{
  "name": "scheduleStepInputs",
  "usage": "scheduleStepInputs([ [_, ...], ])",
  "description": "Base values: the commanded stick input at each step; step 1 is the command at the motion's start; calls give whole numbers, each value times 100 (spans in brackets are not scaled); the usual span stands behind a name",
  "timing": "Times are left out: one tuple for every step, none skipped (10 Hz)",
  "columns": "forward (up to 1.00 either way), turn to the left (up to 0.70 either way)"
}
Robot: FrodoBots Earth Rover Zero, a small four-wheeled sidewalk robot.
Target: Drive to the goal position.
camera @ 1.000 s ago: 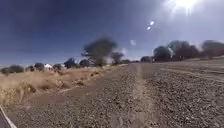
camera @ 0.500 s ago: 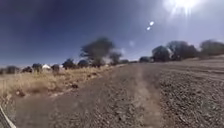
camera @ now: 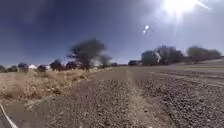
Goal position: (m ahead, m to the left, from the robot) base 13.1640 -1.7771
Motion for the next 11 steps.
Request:
scheduleStepInputs([
  [70,0],
  [70,0],
  [70,0],
  [70,0],
  [70,0],
  [70,0],
  [70,0],
  [70,0],
  [70,0],
  [70,-26],
  [70,-14],
])
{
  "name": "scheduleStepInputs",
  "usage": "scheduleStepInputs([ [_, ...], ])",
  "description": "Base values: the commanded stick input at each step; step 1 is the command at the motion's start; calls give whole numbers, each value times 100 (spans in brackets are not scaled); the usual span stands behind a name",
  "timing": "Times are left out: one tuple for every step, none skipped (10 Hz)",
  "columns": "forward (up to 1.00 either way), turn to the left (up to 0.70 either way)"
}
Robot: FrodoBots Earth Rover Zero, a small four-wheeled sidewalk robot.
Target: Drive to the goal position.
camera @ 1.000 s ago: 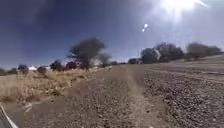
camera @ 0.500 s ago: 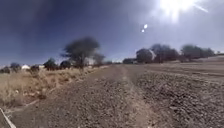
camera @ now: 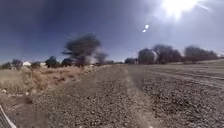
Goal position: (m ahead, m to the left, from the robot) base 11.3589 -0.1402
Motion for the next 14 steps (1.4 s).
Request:
scheduleStepInputs([
  [70,-1],
  [70,0],
  [70,0],
  [70,0],
  [70,0],
  [70,0],
  [70,-14],
  [70,-28],
  [70,-29],
  [70,-17],
  [70,-6],
  [70,0],
  [70,0],
  [70,0],
])
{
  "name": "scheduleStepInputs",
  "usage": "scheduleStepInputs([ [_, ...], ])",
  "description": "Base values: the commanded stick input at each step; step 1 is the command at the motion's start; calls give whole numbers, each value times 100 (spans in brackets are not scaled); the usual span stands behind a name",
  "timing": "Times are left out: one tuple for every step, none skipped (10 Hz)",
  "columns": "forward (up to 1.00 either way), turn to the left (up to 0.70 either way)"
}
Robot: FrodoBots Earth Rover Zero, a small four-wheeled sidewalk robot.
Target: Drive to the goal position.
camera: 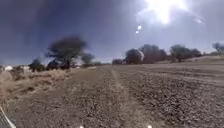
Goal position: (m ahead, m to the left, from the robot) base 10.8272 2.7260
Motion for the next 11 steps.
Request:
scheduleStepInputs([
  [70,0],
  [70,0],
  [70,0],
  [70,0],
  [70,0],
  [70,0],
  [70,0],
  [70,0],
  [70,0],
  [70,0],
  [70,0],
])
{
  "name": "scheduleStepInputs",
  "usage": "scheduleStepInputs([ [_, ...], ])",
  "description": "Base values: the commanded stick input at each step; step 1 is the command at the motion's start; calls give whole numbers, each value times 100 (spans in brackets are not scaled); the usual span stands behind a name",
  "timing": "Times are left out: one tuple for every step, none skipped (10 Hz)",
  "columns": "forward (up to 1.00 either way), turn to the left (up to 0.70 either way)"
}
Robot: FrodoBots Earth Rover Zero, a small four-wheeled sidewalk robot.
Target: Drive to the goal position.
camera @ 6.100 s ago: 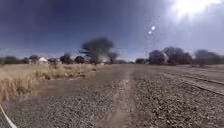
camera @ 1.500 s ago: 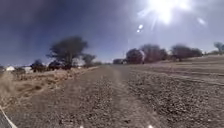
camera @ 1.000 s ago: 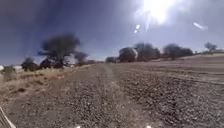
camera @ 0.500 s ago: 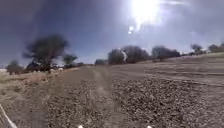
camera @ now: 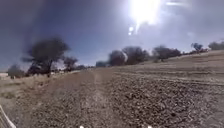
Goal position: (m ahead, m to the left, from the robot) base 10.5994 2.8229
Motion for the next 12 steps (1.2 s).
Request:
scheduleStepInputs([
  [70,0],
  [70,0],
  [70,0],
  [70,0],
  [70,0],
  [70,0],
  [70,29],
  [70,32],
  [70,35],
  [70,0],
  [70,0],
  [70,26],
])
